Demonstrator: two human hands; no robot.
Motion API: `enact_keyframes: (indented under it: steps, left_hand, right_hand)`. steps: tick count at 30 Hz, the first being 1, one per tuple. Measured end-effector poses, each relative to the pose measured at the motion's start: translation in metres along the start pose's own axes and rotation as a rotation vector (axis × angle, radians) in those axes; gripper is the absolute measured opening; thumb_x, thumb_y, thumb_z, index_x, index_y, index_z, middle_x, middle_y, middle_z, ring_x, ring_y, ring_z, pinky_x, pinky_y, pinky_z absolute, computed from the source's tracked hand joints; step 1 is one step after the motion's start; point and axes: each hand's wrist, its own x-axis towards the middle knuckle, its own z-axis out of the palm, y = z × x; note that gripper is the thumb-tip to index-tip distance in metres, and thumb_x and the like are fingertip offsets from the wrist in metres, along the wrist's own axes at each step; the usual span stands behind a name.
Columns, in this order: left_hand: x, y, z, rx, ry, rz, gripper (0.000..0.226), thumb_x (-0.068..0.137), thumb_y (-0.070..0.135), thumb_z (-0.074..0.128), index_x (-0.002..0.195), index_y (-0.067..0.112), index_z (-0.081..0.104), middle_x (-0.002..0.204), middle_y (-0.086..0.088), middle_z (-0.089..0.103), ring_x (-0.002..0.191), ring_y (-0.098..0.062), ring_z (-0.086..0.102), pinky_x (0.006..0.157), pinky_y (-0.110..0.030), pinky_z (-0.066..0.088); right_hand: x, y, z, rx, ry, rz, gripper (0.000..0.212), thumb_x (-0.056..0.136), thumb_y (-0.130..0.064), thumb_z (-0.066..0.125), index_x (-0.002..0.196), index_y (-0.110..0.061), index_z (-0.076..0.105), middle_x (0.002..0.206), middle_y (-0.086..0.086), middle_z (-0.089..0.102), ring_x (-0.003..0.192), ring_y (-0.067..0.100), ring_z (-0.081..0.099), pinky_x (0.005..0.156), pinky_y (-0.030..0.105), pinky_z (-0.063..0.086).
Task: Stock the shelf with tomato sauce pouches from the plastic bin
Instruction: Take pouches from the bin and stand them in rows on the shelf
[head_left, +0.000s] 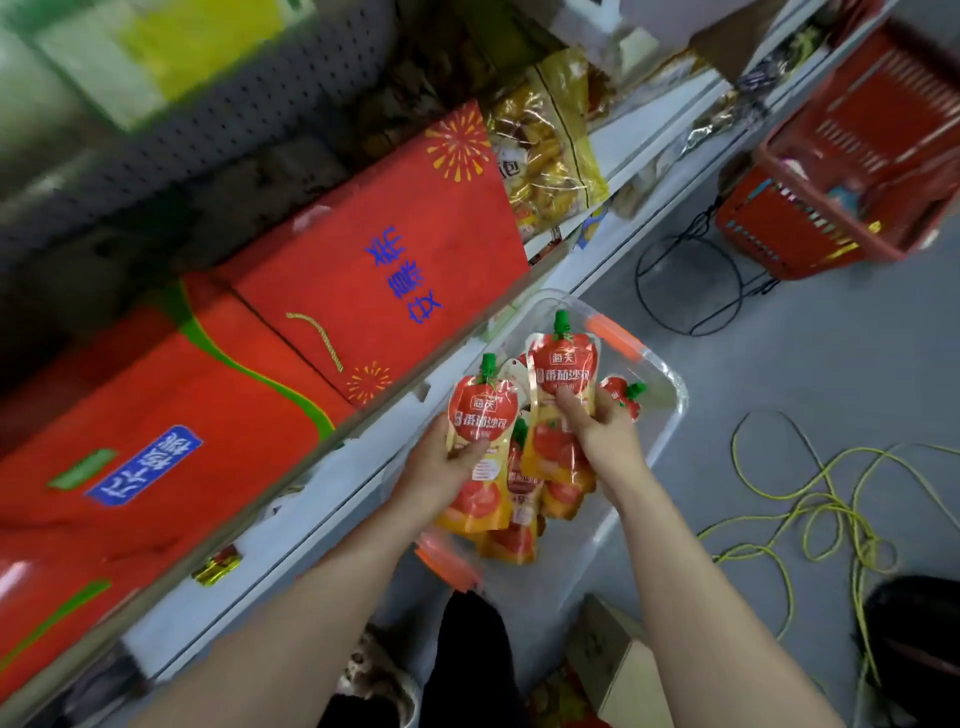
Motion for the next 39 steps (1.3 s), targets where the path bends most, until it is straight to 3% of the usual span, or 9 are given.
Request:
enact_keyframes:
  steps: [4,9,13,17,21,25,30,35,39]
  left_hand:
    - [-0.047,0.012,-0.044,-0.065,0.058,0.075,0.036,0.086,0.035,0.07,0.116,0.019,0.059,0.11,0.001,0.068,0.102,-0.016,0.064,0.091,-0.04,0.052]
    - [-0.116,0.013,-0.103,-0.211,0.143,0.193,0.04,0.071,0.045,0.073,0.103,0.024,0.062,0.101,-0.003,0.072,0.098,-0.026,0.068,0.09,-0.052,0.052]
    - [-0.172,0.016,-0.149,-0.259,0.241,0.323,0.025,0.077,0.032,0.076,0.097,0.027,0.063,0.094,0.003,0.074,0.09,-0.017,0.07,0.086,-0.044,0.055]
    - [-0.223,0.024,-0.192,-0.273,0.35,0.477,0.022,0.082,0.013,0.075,0.095,0.026,0.062,0.091,0.006,0.073,0.084,-0.006,0.069,0.079,-0.032,0.055]
    - [-0.276,0.035,-0.24,-0.286,0.456,0.614,0.03,0.075,0.03,0.076,0.102,0.022,0.064,0.095,0.002,0.074,0.09,-0.012,0.07,0.082,-0.032,0.055]
    - [-0.328,0.038,-0.285,-0.371,0.538,0.712,0.028,0.075,0.029,0.073,0.102,0.026,0.065,0.098,0.002,0.075,0.094,-0.017,0.07,0.086,-0.037,0.056]
    - [-0.379,0.027,-0.344,-0.431,0.689,0.78,0.022,0.076,0.03,0.075,0.094,0.027,0.063,0.089,0.008,0.073,0.087,-0.013,0.07,0.08,-0.036,0.057]
    - [-0.415,-0.003,-0.398,-0.523,0.886,0.764,0.025,0.079,0.021,0.075,0.101,0.022,0.064,0.097,0.0,0.073,0.089,-0.013,0.07,0.08,-0.034,0.055]
    - [-0.431,-0.029,-0.433,-0.58,1.048,0.722,0.024,0.083,0.013,0.073,0.099,0.028,0.064,0.098,0.002,0.073,0.093,-0.016,0.07,0.087,-0.04,0.056]
  right_hand:
    - [-0.051,-0.041,0.015,-0.063,-0.027,-0.144,0.02,0.089,-0.04,0.07,0.105,-0.029,0.067,0.099,-0.002,0.076,0.087,0.019,0.074,0.085,0.046,0.06]
    - [-0.124,-0.079,0.053,0.012,-0.1,-0.3,0.027,0.091,-0.034,0.068,0.115,-0.022,0.068,0.101,-0.001,0.077,0.089,0.017,0.074,0.081,0.04,0.059]
    - [-0.18,-0.1,0.087,0.044,-0.138,-0.436,0.016,0.09,-0.038,0.069,0.104,-0.029,0.07,0.104,-0.003,0.076,0.097,0.019,0.073,0.089,0.047,0.058]
    - [-0.232,-0.125,0.12,0.013,-0.164,-0.598,0.027,0.085,-0.048,0.07,0.105,-0.031,0.07,0.105,-0.003,0.076,0.1,0.021,0.072,0.093,0.053,0.055]
    - [-0.274,-0.157,0.149,0.004,-0.193,-0.749,0.016,0.087,-0.042,0.069,0.097,-0.029,0.071,0.099,-0.001,0.077,0.095,0.021,0.073,0.09,0.053,0.056]
    - [-0.316,-0.194,0.185,0.011,-0.254,-0.877,0.005,0.092,-0.03,0.069,0.095,-0.027,0.07,0.092,-0.004,0.076,0.089,0.017,0.073,0.084,0.043,0.057]
    - [-0.367,-0.234,0.241,0.025,-0.361,-1.0,0.004,0.089,-0.035,0.069,0.089,-0.031,0.07,0.092,-0.002,0.077,0.088,0.02,0.073,0.085,0.044,0.058]
    - [-0.409,-0.261,0.303,-0.008,-0.523,-1.044,0.003,0.093,-0.027,0.067,0.091,-0.024,0.067,0.085,-0.004,0.074,0.069,0.007,0.071,0.058,0.027,0.057]
    - [-0.424,-0.276,0.352,-0.115,-0.618,-1.076,0.003,0.086,-0.025,0.074,0.085,-0.023,0.073,0.085,0.0,0.075,0.082,0.016,0.071,0.075,0.036,0.057]
